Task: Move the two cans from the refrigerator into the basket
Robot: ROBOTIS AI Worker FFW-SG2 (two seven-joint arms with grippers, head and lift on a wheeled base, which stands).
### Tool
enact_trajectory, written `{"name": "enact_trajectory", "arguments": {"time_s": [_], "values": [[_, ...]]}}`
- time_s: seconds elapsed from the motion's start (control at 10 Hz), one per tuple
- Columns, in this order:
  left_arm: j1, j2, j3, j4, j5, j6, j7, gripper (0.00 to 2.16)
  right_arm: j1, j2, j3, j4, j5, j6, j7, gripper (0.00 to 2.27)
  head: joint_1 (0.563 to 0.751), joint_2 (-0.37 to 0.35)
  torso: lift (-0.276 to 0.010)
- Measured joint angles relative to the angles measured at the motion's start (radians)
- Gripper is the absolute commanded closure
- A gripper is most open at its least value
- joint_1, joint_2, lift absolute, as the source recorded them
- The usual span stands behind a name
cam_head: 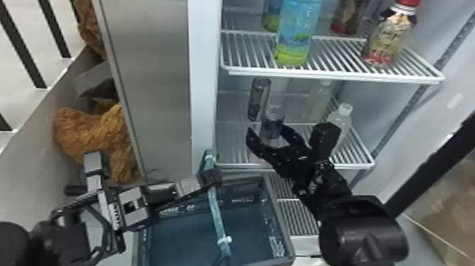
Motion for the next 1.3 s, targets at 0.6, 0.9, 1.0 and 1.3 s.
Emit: {"name": "enact_trajectory", "arguments": {"time_s": [0.6,0.9,1.0,1.3], "values": [[0.005,-0.003,-0.002,0.000,0.006,0.000,0.000,1.21,0.010,-0.004,-0.005,-0.016,0.013,0.017,0.001,1.21,0.695,-0.142,-0.219],[0.006,-0.005,0.000,0.000,0.006,0.000,0.000,1.21,0.064,-0.007,-0.020,-0.106,0.003,0.024,0.001,1.21,0.695,-0.148,-0.219],[0.007,-0.005,0.002,0.000,0.006,0.000,0.000,1.21,0.094,-0.008,-0.026,-0.161,-0.002,0.044,0.001,1.21,0.695,-0.150,-0.219],[0.007,-0.006,0.002,0.000,0.006,0.000,0.000,1.21,0.198,-0.015,-0.029,-0.330,-0.035,0.103,0.001,1.21,0.695,-0.147,-0.219]]}}
